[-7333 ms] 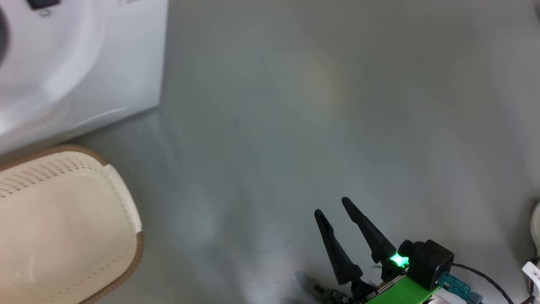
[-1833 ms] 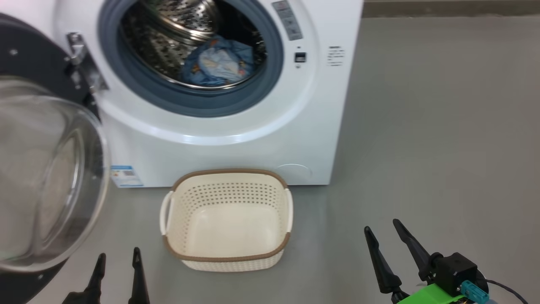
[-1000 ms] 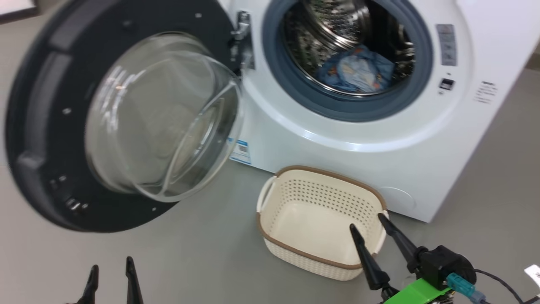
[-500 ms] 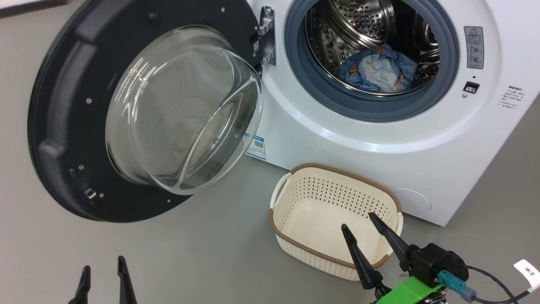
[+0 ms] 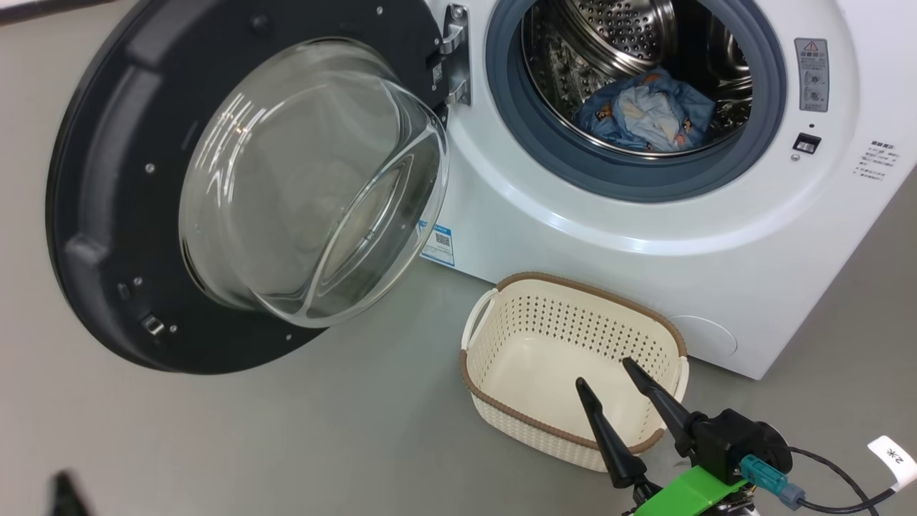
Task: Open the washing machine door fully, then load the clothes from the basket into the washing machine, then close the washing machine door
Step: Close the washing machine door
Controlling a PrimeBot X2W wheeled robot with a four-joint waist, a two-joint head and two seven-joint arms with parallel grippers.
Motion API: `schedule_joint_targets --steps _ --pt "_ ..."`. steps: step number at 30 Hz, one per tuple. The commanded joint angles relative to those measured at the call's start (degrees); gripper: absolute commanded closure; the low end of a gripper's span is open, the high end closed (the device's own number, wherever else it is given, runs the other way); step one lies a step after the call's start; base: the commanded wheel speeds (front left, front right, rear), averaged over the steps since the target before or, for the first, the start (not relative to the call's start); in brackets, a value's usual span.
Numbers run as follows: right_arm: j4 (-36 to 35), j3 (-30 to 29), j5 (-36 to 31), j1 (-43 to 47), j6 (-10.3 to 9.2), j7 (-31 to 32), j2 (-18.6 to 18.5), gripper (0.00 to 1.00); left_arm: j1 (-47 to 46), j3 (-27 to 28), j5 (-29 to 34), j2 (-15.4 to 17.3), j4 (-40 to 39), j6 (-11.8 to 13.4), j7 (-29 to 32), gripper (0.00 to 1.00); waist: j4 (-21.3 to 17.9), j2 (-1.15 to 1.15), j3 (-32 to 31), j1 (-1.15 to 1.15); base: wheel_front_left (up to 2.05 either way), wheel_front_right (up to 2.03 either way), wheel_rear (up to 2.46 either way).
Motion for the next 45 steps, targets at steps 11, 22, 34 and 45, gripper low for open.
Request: schedule_joint_targets --steps 11,22,34,45 --pt "-0.47 1.87 0.94 -1.00 0.09 -0.28 0.08 0.00 -21.32 25.09 -40.41 6.45 12.90 -11.03 6.32 1.00 0.17 0.00 1.09 0.00 0.00 0.00 0.00" --pt "-0.46 2.32 0.83 0.37 0.09 -0.28 -1.03 0.00 -39.26 25.30 -50.35 18.11 30.08 -13.37 19.99 1.00 -0.94 0.00 1.40 0.00 0.00 0.00 0.00" --pt "-0.19 3.06 0.31 0.27 0.09 -0.28 -3.19 0.00 -47.65 26.58 -55.60 22.57 42.49 -15.54 26.41 1.00 -6.76 0.00 4.72 0.00 0.00 0.00 0.00" --pt "-0.30 2.55 0.04 -0.54 0.09 -0.28 -4.49 0.00 -46.68 26.03 -58.08 20.71 40.00 -15.59 34.05 1.00 -8.40 0.00 6.87 0.00 0.00 0.00 0.00"
